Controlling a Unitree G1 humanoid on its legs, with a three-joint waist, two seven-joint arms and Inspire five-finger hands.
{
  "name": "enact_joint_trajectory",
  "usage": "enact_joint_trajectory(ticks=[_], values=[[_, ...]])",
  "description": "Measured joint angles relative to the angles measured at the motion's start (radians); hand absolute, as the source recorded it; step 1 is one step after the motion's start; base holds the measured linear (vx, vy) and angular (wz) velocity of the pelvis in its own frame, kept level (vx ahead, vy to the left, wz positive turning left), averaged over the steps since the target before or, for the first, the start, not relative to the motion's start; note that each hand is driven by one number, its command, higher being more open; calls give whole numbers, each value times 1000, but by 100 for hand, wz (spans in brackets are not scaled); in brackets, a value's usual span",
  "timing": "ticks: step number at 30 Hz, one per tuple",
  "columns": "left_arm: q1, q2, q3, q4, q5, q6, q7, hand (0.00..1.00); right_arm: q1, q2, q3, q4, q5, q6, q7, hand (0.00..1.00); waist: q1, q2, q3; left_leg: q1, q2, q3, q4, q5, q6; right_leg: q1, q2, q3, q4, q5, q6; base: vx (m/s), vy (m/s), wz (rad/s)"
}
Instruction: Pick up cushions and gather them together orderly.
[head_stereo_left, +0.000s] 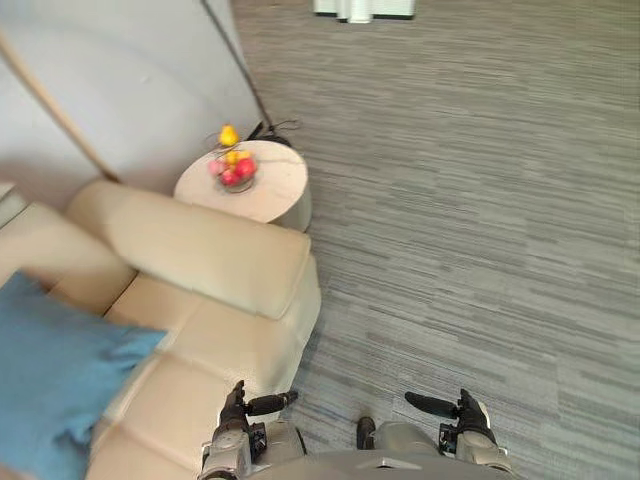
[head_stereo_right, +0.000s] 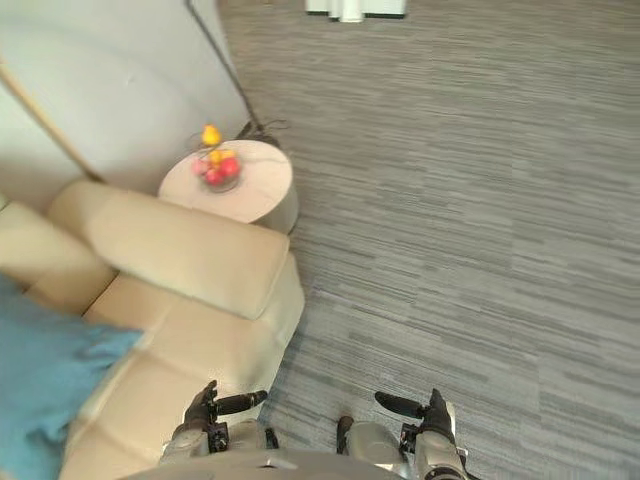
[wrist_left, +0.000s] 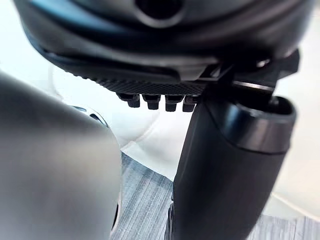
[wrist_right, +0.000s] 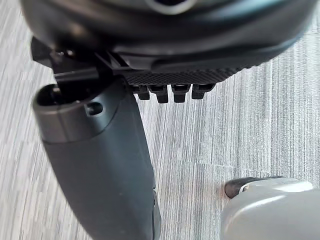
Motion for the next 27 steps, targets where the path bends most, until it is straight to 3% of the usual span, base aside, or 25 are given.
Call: enact_joint_trajectory(ticks=[2, 3, 4, 5, 7, 10, 13, 14, 15, 17, 19, 20, 23, 25, 27], values=[[0, -4, 8, 0, 0, -3, 0, 100, 1, 1, 3, 0, 0, 3, 0, 100, 5, 1, -1, -2, -25, -79, -44, 2, 3, -4, 8, 35, 19, -12, 11, 198, 188, -112], [3, -16, 28, 5, -1, -4, 2, 100, 8, 1, 9, -5, 0, 6, 1, 100, 16, 14, -12, 14, -32, -151, -107, 12, 8, -32, 36, 91, 81, -48, 28, 202, 238, -149], [3, -16, 37, 6, -4, -3, 2, 100, 7, 7, 10, -4, 0, 8, 1, 100, 21, 17, -19, 31, -29, -130, -105, 83, -14, -46, 47, 125, 134, -81, 42, 197, 248, -128], [3, -12, 37, 6, -4, -3, 1, 100, 7, 8, 10, -3, 0, 8, 1, 100, 22, 11, -23, 35, -28, -113, -101, 84, -12, -48, 44, 132, 143, -86, 49, 174, 207, -90], [9, 10, 35, 15, 1, -3, 1, 100, 24, 37, 45, -5, -3, 9, 4, 100, 23, -32, -55, 84, -39, -18, -135, 69, -1, -49, 14, 173, 153, -102, 69, 255, 207, -90], [0, 22, 26, 46, 1, -1, 1, 100, 31, 44, 78, -7, -5, 9, 9, 100, 24, -46, -73, 137, -44, 54, -181, 68, 1, -37, -2, 185, 116, -92, 83, 262, 136, -72], [-8, 16, -1, 49, 1, 4, 1, 100, 30, 40, 76, -17, -6, 9, 10, 100, 29, -30, -73, 194, -25, 137, -212, 69, 1, -33, -21, 92, 94, -66, 116, 176, 31, -84], [-5, 20, -30, 46, 1, 4, 0, 100, 27, 40, 75, -21, -7, 9, 10, 100, 32, -25, -73, 220, -19, 174, -230, 69, 1, -44, -49, -26, 108, -67, 115, 136, -26, -91], [-10, 28, -73, 43, 1, 4, -1, 100, 28, 39, 73, -37, -11, 8, 11, 100, 29, -20, -70, 244, -20, 210, -237, 69, 1, -60, -116, -258, 132, -88, 95, 124, -39, -84], [-17, 37, -118, 44, 1, 4, -2, 100, 26, 40, 75, -32, -11, 7, 12, 100, 29, -30, -76, 268, -25, 235, -233, 68, 1, -55, -165, -454, 139, -90, 53, 104, -81, -75], [-23, 25, -181, 46, 1, 4, -9, 100, 27, 21, 73, -24, -12, -12, 11, 100, 20, 8, -73, 281, -24, 227, -216, 74, 9, -18, -140, -442, 96, -77, 27, 126, -89, -54], [-28, 17, -214, 43, 1, 2, -12, 100, 26, 5, 72, 0, -12, -13, 10, 100, 22, 8, -73, 273, -24, 222, -194, 78, 19, -3, -132, -419, 64, -69, 13, 132, -69, -51], [-27, 8, -249, 26, 1, -4, -21, 100, 7, -2, 38, 48, -5, -13, 8, 100, 22, 18, -67, 245, -36, 156, -185, 58, 5, 24, -109, -352, 14, -59, -5, 62, -39, -66], [-34, 9, -237, 19, 1, 1, -23, 100, 5, 2, 27, 43, -2, -15, 8, 100, 20, 30, -49, 220, 5, 154, -48, 71, -1, 50, -71, -317, 5, -64, -11, 26, -40, -64], [-28, 14, -212, -7, 1, 3, -23, 100, 19, 12, 37, 18, 1, -16, 7, 100, 23, 20, -33, 132, 49, 147, 186, 82, 22, 83, -46, -281, -14, -67, -18, 8, -33, -56]])
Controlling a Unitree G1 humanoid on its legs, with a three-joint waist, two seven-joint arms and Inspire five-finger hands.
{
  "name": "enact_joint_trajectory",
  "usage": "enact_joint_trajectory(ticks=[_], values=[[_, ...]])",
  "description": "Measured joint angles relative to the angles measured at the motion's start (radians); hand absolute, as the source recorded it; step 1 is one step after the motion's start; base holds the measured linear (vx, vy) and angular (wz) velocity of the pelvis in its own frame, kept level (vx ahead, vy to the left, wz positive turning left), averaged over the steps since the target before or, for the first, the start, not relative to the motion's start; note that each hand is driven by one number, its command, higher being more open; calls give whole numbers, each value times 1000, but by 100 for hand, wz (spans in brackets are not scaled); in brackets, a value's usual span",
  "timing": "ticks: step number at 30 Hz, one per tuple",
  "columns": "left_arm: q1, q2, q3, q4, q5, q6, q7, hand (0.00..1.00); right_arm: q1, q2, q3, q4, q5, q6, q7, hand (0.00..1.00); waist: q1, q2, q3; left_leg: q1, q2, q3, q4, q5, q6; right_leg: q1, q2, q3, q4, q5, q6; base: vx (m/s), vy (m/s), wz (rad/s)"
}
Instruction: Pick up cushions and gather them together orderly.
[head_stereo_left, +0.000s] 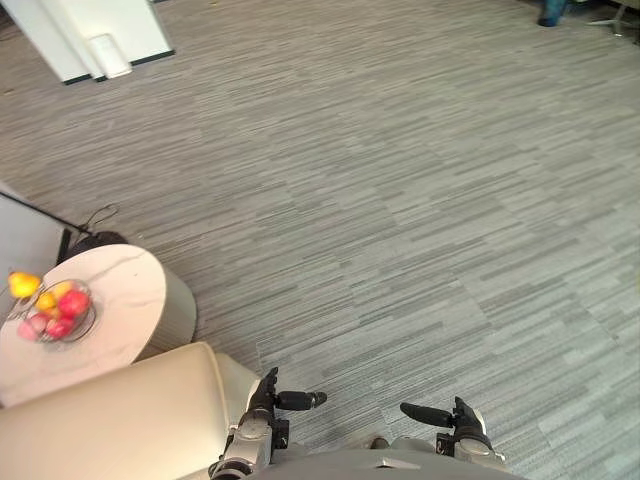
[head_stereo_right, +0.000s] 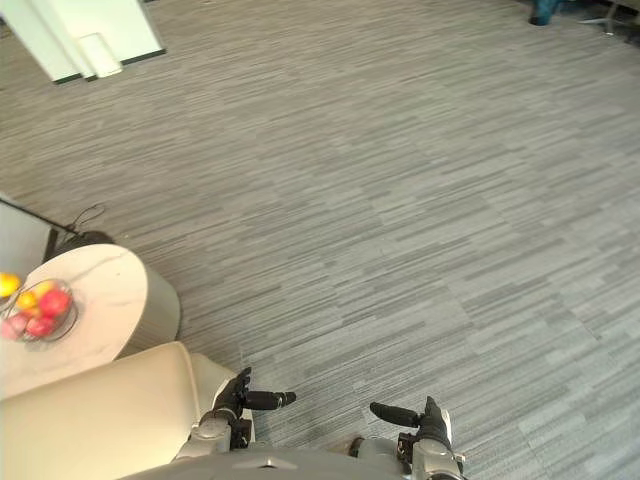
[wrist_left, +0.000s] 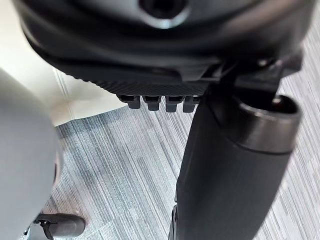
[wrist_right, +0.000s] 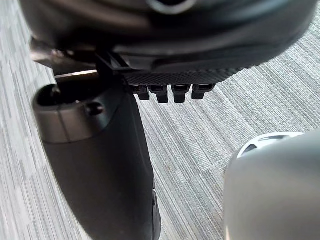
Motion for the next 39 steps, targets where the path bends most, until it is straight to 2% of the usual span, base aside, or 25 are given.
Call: enact_joint_trajectory(ticks=[1, 2, 4, 7, 9, 10, 12, 13, 14, 15, 16, 17, 20, 23, 24, 25, 26, 28, 31, 32, 33, 34, 35, 37, 39], values=[[5, -2, 14, -20, 0, -1, 2, 100, 0, 0, 5, -14, 0, 0, -5, 100, 3, -1, 11, -54, 15, -29, 116, -18, 25, 11, 16, 33, 5, -11, -18, 48, 18, -81], [4, -5, 38, -32, 0, 0, 2, 100, 0, 0, 3, -15, 2, 1, -8, 100, 4, 1, 14, -94, 0, -68, 144, -76, 21, 19, 21, 71, 9, -18, -27, 122, 81, -112], [10, -6, 55, -40, 0, 0, 6, 100, 2, 1, 3, -14, 25, 4, -16, 100, 7, -7, 19, -148, -57, -106, 40, -109, 21, 35, 14, 160, 8, -24, -27, 163, 131, -118], [10, -19, 96, -47, 0, -1, 12, 100, 5, 0, 3, -15, 37, 7, -21, 100, 14, -7, 20, -209, -111, -194, -115, -96, 5, 37, 6, 253, 13, -43, -7, 181, 152, -112], [25, -19, 134, -42, 0, -5, 17, 100, 17, -2, 4, -20, 39, 8, -23, 100, 29, -3, 12, -210, -115, -256, -246, -32, -34, 43, 15, 372, 44, -94, 33, 302, 240, -146], [38, -13, 135, -41, 0, -4, 17, 100, 20, 2, 5, -18, 39, 11, -24, 100, 37, 0, -2, -205, -121, -249, -234, -13, -18, 44, 14, 399, 54, -110, 42, 415, 315, -129], [52, -4, 153, -43, -1, -4, 17, 100, 38, 13, 6, -18, 39, 13, -25, 100, 38, -23, -32, -208, -139, -215, -214, -21, 8, 42, -10, 442, 70, -135, 77, 414, 237, -80], [55, 9, 160, -39, 0, -3, 18, 100, 52, 32, 11, -25, 38, 15, -21, 100, 41, -64, -57, -179, -154, -159, -214, -53, 21, 16, -42, 468, 140, -159, 122, 448, 186, -72], [55, 13, 166, -32, 1, -1, 19, 100, 58, 36, 12, -31, 38, 15, -17, 100, 42, -74, -63, -158, -161, -135, -215, -68, 33, 1, -54, 467, 193, -168, 143, 444, 168, -122], [53, 16, 165, -14, 1, 1, 19, 100, 60, 37, 10, -41, 37, 14, -11, 100, 41, -77, -59, -65, -174, -77, -229, -111, 63, -72, -69, 444, 438, -143, 213, 437, 165, -84], [53, 16, 165, -13, 1, 1, 20, 100, 59, 36, 10, -41, 38, 14, -10, 100, 41, -77, -59, -57, -175, -73, -233, -113, 63, -81, -71, 439, 464, -137, 223, 420, 130, -84], [48, 15, 152, -3, 1, 2, 22, 100, 54, 35, -8, -60, 38, 10, 0, 100, 28, -69, -48, 37, -187, -56, -279, -130, 71, -164, -107, 345, 678, -122, 258, 407, 92, -31], [41, 11, 119, 14, 1, 1, 23, 100, 40, 26, -9, -72, 35, -1, 7, 100, 13, -51, -38, 198, -168, -37, -413, -131, 67, -260, -165, 109, 701, -161, 176, 392, 32, -19], [42, 12, 109, 36, 1, 2, 25, 100, 21, 23, -19, -68, 36, -11, 7, 100, 4, -41, -32, 277, -127, -9, -492, -128, 62, -331, -161, -24, 557, -159, 147, 493, -86, -22], [37, 20, 84, 52, -2, 2, 25, 100, -4, 19, -21, -54, 36, -13, 6, 100, -2, -31, -25, 301, -100, 7, -519, -128, 61, -372, -139, -71, 423, -116, 122, 480, -158, -23], [31, 37, 51, 68, 0, 1, 19, 100, -18, 17, -19, -36, 37, -12, 4, 100, -3, -41, -16, 323, -104, 4, -538, -117, 40, -379, -113, -88, 243, 44, 81, 476, -174, -22], [20, 45, 36, 86, 2, 1, 17, 100, -26, 15, -29, -16, 37, -13, 5, 100, -7, -37, -18, 342, -88, -11, -539, -113, 31, -359, -92, -86, 223, 115, 9, 697, -335, -31], [-4, 17, 38, 100, 26, 0, 16, 100, -53, 2, -39, -2, 31, -13, 2, 100, -3, 2, -8, 336, -54, -53, -482, -45, -25, -328, -51, -90, 209, 76, -14, 638, -369, -39], [-7, -4, 59, 92, 40, 1, 12, 100, -48, -2, -56, 1, 31, -4, 3, 100, -16, 24, -1, 270, -32, -91, -273, 44, -51, -250, -25, -90, 163, 36, -19, 486, -255, -11], [-4, -17, 105, 80, 40, 1, 13, 100, -41, -6, -43, -12, 31, -2, 1, 100, -20, 33, 15, 135, 3, -147, 65, 163, -52, -148, 9, -80, 82, 26, -25, 453, -216, -29], [6, -17, 131, 50, 40, 0, 14, 100, -33, -8, -26, -19, 31, -3, -5, 100, -6, 39, 30, 19, 27, -156, 325, 98, -36, -56, 45, -52, 26, 18, -38, 435, -191, -32], [7, -17, 132, 48, 40, 0, 14, 100, -32, -7, -25, -19, 31, -3, -5, 100, -4, 39, 30, 11, 28, -156, 341, 91, -36, -49, 48, -48, 23, 17, -40, 415, -154, -58], [12, -2, 131, 13, 34, 0, 16, 100, -29, 2, -17, -17, 36, -2, -7, 100, 12, 23, 35, -93, 24, -154, 429, 30, -36, 38, 61, -19, -33, 10, -48, 406, -137, -47], [20, 4, 129, -20, 29, -8, 16, 100, -31, 17, -11, -9, 37, -1, -7, 100, 22, 1, 34, -187, 0, -122, 325, -33, -22, 114, 63, 21, -96, 10, -38, 455, -120, -70], [18, -4, 128, -44, 28, -17, 16, 100, -38, 27, -11, -9, 37, 3, -7, 100, 37, -2, 37, -262, -42, -95, 73, -58, -11, 187, 60, 74, -156, 4, -21, 541, -26, -75]])
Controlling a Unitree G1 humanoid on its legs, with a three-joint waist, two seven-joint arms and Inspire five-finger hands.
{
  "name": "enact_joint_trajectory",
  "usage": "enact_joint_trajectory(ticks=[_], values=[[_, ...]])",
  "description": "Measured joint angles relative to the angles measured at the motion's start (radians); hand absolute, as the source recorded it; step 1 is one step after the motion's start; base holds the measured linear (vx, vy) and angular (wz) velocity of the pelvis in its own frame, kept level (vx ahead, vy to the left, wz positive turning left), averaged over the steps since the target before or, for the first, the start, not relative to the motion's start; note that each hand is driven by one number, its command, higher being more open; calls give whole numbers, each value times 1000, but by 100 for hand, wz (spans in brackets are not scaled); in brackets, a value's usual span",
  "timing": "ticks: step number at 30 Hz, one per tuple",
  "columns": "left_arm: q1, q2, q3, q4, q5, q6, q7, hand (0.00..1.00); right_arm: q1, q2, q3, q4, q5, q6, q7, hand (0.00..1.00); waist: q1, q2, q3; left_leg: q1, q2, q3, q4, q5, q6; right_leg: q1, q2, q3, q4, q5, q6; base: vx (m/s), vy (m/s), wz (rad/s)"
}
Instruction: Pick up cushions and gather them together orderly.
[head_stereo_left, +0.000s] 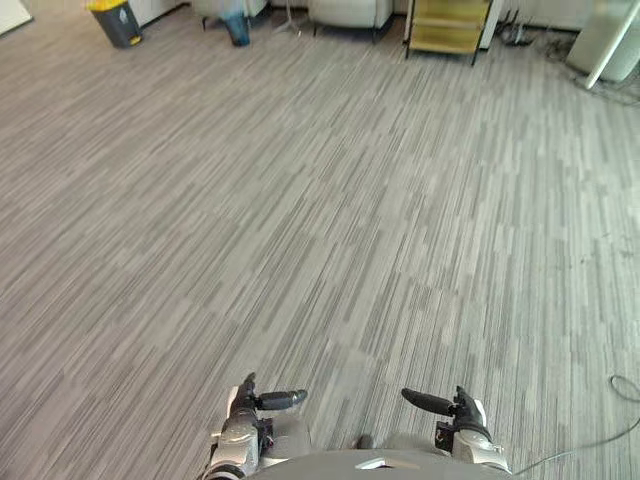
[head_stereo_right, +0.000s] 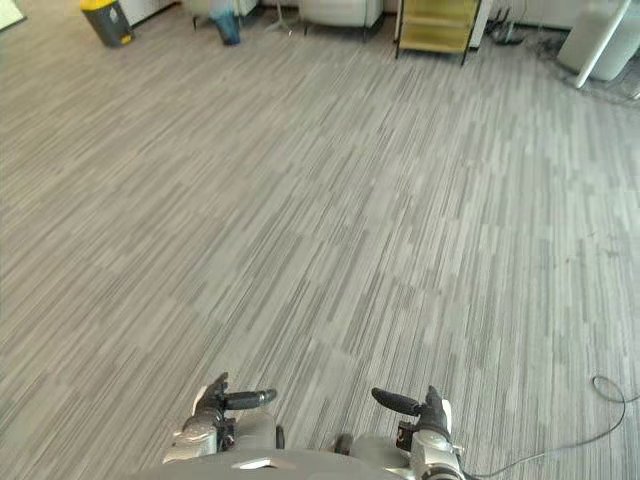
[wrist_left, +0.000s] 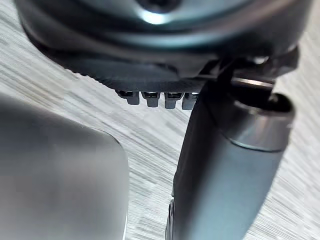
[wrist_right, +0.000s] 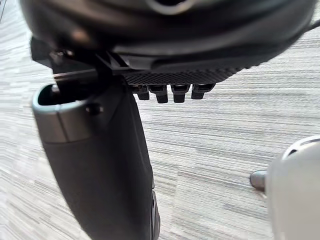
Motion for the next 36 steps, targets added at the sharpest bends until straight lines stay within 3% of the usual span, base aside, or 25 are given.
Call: enact_joint_trajectory(ticks=[2, 4, 5, 7, 9, 10, 11, 12, 13, 15, 16, 17, 19, 20, 21, 22, 24, 26, 27, 29, 32, 33, 34, 35, 36], values=[[0, -1, -2, -3, -1, -8, 1, 100, 0, -2, 1, 4, 0, 3, 0, 100, 14, -3, -1, -19, -61, -6, -357, 75, -9, 49, -15, 45, -57, -13, 19, 379, 46, -64], [-7, -2, -10, -2, -13, -13, 1, 100, -9, -13, 12, 37, 0, 3, 0, 100, 39, -3, -2, -22, -85, -14, -500, 249, 1, 88, -25, 105, -99, -25, 41, 495, 81, -72], [-17, 10, -9, 3, -11, -9, -1, 100, -17, -6, 16, 53, 0, 6, 0, 100, 40, -21, -7, -11, -106, -10, -502, 308, 54, 99, -56, 133, -93, -40, 64, 744, 93, -47], [-24, 24, -12, 5, -14, -12, -2, 100, -20, -2, 17, 64, -2, 9, 5, 100, 27, -49, -1, -19, -112, 9, -421, 268, 83, 84, -82, 168, -31, -34, 77, 656, 75, -30], [-14, 35, -14, 2, -24, -14, 0, 100, -4, 6, 16, 65, -9, 12, 10, 100, 36, -59, -12, -15, -107, 48, -282, 176, 107, 43, -83, 188, 210, -19, 104, 567, 128, -43], [-7, 49, -50, 20, -19, -11, -1, 100, 11, -3, 13, 63, -26, 5, 12, 100, 24, -66, -28, 93, -109, 36, -340, 71, 103, -100, -95, 142, 575, 46, 199, 495, 135, -26], [-10, 51, -57, 26, -17, -7, -1, 100, 9, -4, 13, 65, -33, 3, 13, 100, 22, -73, -26, 110, -119, 29, -348, 55, 100, -133, -106, 131, 658, 94, 224, 496, 92, 6], [-27, 71, -90, 55, -9, 3, -4, 100, 9, -4, 13, 63, -43, -2, 14, 100, 0, -86, -14, 170, -138, 13, -361, 27, 118, -243, -151, 104, 887, 72, 200, 539, -21, 26], [-24, 73, -99, 63, -8, 16, 0, 100, 9, -6, 5, 37, -37, 0, 17, 100, -13, -86, -13, 249, -134, 8, -385, -1, 108, -342, -184, 52, 955, 4, 144, 544, -49, 25], [-22, 70, -98, 66, -6, 18, 1, 100, 11, -10, 10, 14, -38, -13, 18, 100, -18, -71, 4, 347, -116, 1, -427, -24, 100, -402, -201, -12, 888, -49, 116, 637, -103, 12], [-23, 69, -98, 82, -4, 18, 5, 100, 8, -10, 13, -5, -39, -19, 19, 100, -26, -60, 7, 425, -88, -11, -472, -36, 92, -454, -196, -57, 751, -71, 107, 595, -151, 27], [-20, 68, -98, 87, 0, 18, 5, 100, 4, -10, 14, -10, -39, -24, 21, 100, -31, -55, 6, 453, -71, -19, -499, -45, 82, -487, -187, -63, 653, -67, 113, 601, -201, 50], [-20, 73, -112, 101, 5, 18, 5, 100, -5, -11, 13, -10, -40, -34, 24, 100, -42, -58, 5, 500, -48, -48, -538, -71, 43, -522, -169, -35, 381, 7, 167, 581, -230, 55], [-25, 71, -116, 116, 7, 18, 6, 100, -13, -21, 9, 6, -39, -33, 24, 100, -42, -52, 3, 543, -25, -87, -554, -89, 20, -508, -145, -36, 349, 140, 94, 828, -368, 34], [-32, 53, -118, 121, 17, 16, 2, 100, -29, -35, 8, 22, -46, -32, 24, 100, -31, -18, 4, 547, 6, -122, -541, -66, 12, -506, -121, -41, 396, 100, 74, 699, -311, 28], [-31, 47, -118, 121, 21, 15, -1, 100, -31, -36, 3, 22, -45, -33, 25, 100, -31, -16, 4, 551, 6, -131, -533, -52, 7, -507, -123, -41, 420, 79, 71, 775, -373, 15], [-26, 34, -113, 117, 43, 16, 0, 100, -26, -38, -28, 19, -43, -12, 23, 100, -54, -4, -1, 494, 11, -182, -322, 11, -22, -439, -131, -73, 445, -17, 64, 530, -282, 47], [-15, 8, -62, 88, 48, 17, -2, 100, -6, -41, -18, 9, -43, -9, 22, 100, -50, 27, 5, 308, 60, -198, 102, 92, -56, -305, -82, -92, 331, -52, 57, 530, -265, 31], [-12, -1, -35, 61, 48, 17, -1, 100, -2, -40, -14, 9, -44, -3, 23, 100, -34, 36, 9, 227, 93, -164, 272, 76, -56, -236, -56, -86, 282, -58, 47, 567, -219, -6], [-10, 8, -41, 32, 48, 15, -2, 100, 8, -35, 10, 8, -39, -2, 20, 100, -27, 20, 13, 123, 99, -103, 351, 45, -39, -117, -49, -82, 192, -61, 42, 457, -123, -10], [-15, 11, -48, 1, 48, 3, -2, 100, 5, -26, 12, 23, -37, 0, 13, 100, -11, 4, 20, 15, 71, -24, 197, -17, -13, -4, -57, -63, 99, -60, 45, 471, -55, -23], [-22, 14, -49, -3, 48, -4, -2, 100, 5, -24, 12, 28, -35, 3, 10, 100, -2, -4, 25, -18, 25, -1, 12, -22, -5, 40, -75, -57, 66, -64, 54, 392, 37, -32], [-22, 15, -50, -10, 47, -5, -2, 100, 7, -22, 10, 30, -30, 4, 8, 100, -1, -11, 29, -29, -18, 3, -168, 19, 0, 71, -90, -57, 45, -70, 66, 599, 75, -31], [-21, 14, -56, -11, 41, -6, -3, 100, 11, -27, 7, 41, -29, 4, 7, 100, 4, -8, 29, -26, -57, -10, -382, 175, 17, 105, -91, -48, 22, -77, 77, 541, 89, -39], [-27, 22, -55, -9, 35, -6, -2, 100, 6, -23, 9, 60, -26, 5, 7, 100, 25, -20, 27, 4, -82, -15, -437, 291, 30, 133, -104, -22, 6, -80, 93, 676, 76, -18]])
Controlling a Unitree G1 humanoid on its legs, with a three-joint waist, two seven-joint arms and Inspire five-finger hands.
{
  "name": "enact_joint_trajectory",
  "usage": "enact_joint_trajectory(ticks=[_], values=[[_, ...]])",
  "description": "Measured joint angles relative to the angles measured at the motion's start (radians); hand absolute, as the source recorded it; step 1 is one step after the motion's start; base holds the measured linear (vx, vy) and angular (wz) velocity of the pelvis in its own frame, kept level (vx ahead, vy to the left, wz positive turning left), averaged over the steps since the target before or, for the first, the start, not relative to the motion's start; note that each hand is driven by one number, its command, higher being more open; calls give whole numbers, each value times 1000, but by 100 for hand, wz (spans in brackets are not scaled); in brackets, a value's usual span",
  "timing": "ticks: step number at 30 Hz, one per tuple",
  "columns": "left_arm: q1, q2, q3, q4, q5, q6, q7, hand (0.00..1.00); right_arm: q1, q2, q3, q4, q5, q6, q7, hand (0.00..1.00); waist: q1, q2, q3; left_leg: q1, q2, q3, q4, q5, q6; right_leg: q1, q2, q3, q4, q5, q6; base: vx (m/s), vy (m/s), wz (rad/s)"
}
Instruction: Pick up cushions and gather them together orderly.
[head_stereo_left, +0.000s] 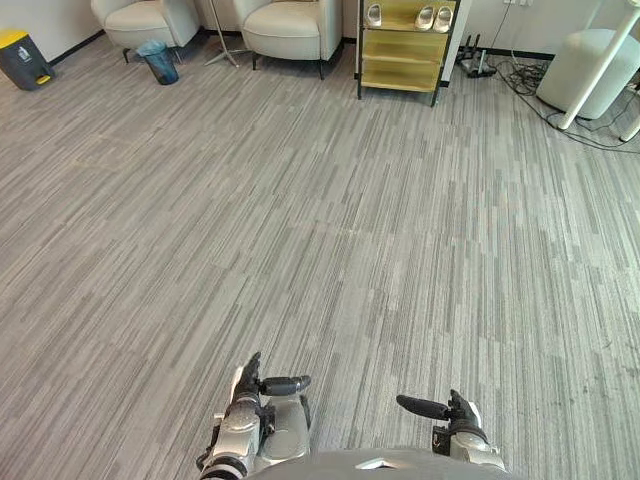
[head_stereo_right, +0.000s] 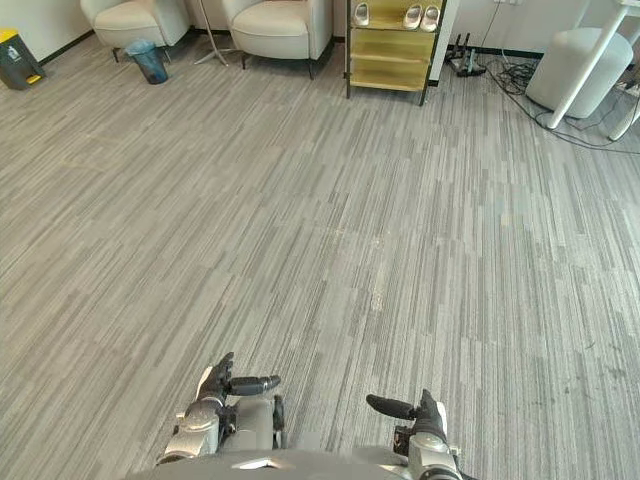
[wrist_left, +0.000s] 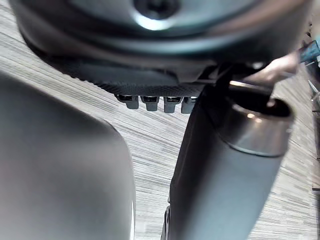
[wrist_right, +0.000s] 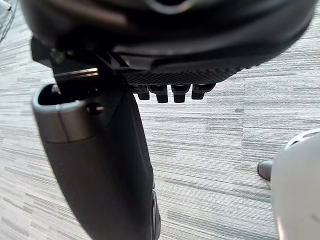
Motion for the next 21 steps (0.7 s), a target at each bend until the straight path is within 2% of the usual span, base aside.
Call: enact_joint_trajectory(ticks=[1, 2, 3, 4, 5, 6, 7, 8, 9, 10, 11, 12, 13, 14, 15, 16, 17, 18, 20, 21], values=[[-9, 20, -20, 5, 5, 0, 3, 100, -1, 13, 5, 5, 8, 0, -2, 100, -4, -35, -7, 15, -24, 7, -35, 11, 13, -1, -28, 3, -11, 25, 35, 691, 63, 0], [-14, 29, -33, 9, 5, -3, 1, 100, -1, 18, 5, 10, 9, 0, -2, 100, -6, -45, -7, 10, -28, 4, -20, 3, 23, -3, -37, 13, -11, 56, 61, 666, 69, 35], [-21, 29, -18, 9, -11, -1, -10, 100, -5, 25, 2, 17, 10, 4, 4, 100, -3, -49, -6, -28, -11, 18, 104, -37, 60, 4, -29, 53, 8, 123, 90, 524, 115, 20], [-20, 28, -8, 4, -21, -1, -10, 100, -11, 25, 1, 15, 10, 4, 4, 100, 5, -45, -6, -56, -12, 40, 160, -72, 60, 7, -23, 68, 30, 141, 97, 393, 132, 23], [-13, 31, -1, 11, -15, -3, -10, 100, 10, 30, -11, 10, 8, 4, 2, 100, 4, -61, -31, -57, -42, 63, 165, -99, 68, -2, -37, 84, 103, 145, 97, 434, 221, 25], [9, 28, -11, 22, -9, -2, -10, 100, 41, 22, -28, 9, 6, 0, 1, 100, -6, -56, -51, 22, -52, 72, 115, -143, 119, -46, -40, 78, 306, 154, 113, 526, 202, 39], [8, 42, -22, 29, -11, 6, -11, 100, 42, 33, -36, 3, 14, 0, 1, 100, -9, -90, -54, 80, -89, 68, 85, -185, 106, -127, -76, 79, 530, 215, 139, 529, 164, 42], [-1, 58, -31, 46, -9, 9, -11, 100, 41, 34, -34, -4, 15, -3, 5, 100, -22, -100, -49, 139, -115, 55, 62, -219, 120, -227, -111, 79, 755, 243, 132, 374, 34, 30], [-4, 58, -30, 54, -9, 15, -10, 100, 40, 33, -35, -14, 17, -7, 7, 100, -25, -104, -46, 174, -119, 51, 55, -233, 120, -276, -119, 79, 844, 217, 103, 373, 2, 25], [0, 54, -36, 74, -6, 25, -4, 100, 41, 31, -36, -41, 26, -10, 9, 100, -41, -76, -35, 249, -117, 34, 36, -262, 120, -370, -117, 63, 950, 158, 69, 459, -16, 33], [7, 52, -49, 89, -5, 26, 0, 100, 42, 27, -35, -70, 25, -24, 11, 100, -59, -67, -32, 330, -113, 8, -5, -271, 119, -446, -114, 33, 956, 110, 55, 460, -31, 42], [6, 53, -56, 96, -5, 26, 1, 100, 41, 26, -35, -78, 25, -28, 11, 100, -64, -61, -28, 360, -109, 0, -22, -271, 119, -469, -113, 19, 934, 89, 44, 484, -84, 56], [3, 51, -66, 108, -4, 26, 1, 100, 41, 24, -37, -85, 25, -34, 11, 100, -67, -55, -29, 412, -101, -16, -55, -271, 118, -518, -112, -12, 854, 57, 28, 511, -137, 47], [4, 50, -68, 109, -3, 26, 0, 100, 40, 23, -37, -88, 26, -36, 12, 100, -67, -54, -30, 437, -93, -19, -72, -272, 117, -543, -112, -29, 798, 49, 30, 525, -157, 72], [5, 44, -68, 108, 3, 25, 1, 100, 40, 25, -50, -102, 25, -41, 12, 100, -67, -48, -30, 495, -67, -30, -119, -284, 95, -585, -111, -62, 640, 52, 34, 548, -184, 67], [5, 43, -65, 108, 4, 25, 1, 100, 40, 27, -59, -104, 25, -42, 12, 100, -68, -46, -29, 518, -55, -39, -138, -295, 77, -599, -110, -75, 565, 60, 41, 694, -292, 86], [9, 43, -60, 108, 4, 25, 2, 100, 37, 32, -71, -101, 25, -40, 12, 100, -66, -54, -28, 572, -38, -60, -178, -322, 31, -614, -108, -82, 351, 119, 49, 716, -332, 67], [13, 36, -60, 112, 4, 25, 4, 100, 36, 28, -75, -98, 27, -39, 15, 100, -68, -51, -33, 606, -24, -81, -187, -343, 3, -598, -90, -83, 335, 225, -11, 616, -314, 47], [11, 22, -61, 116, 7, 24, 1, 100, 26, 16, -74, -92, 20, -40, 16, 100, -61, -12, -41, 610, 18, -82, -178, -338, -1, -595, -60, -92, 355, 197, -27, 503, -282, -1], [12, -5, -62, 116, 18, 23, -5, 100, 19, 16, -81, -90, 25, -36, 15, 100, -64, 12, -48, 601, 40, -82, -123, -328, -13, -590, -40, -102, 388, 118, -39, 729, -429, -9]])
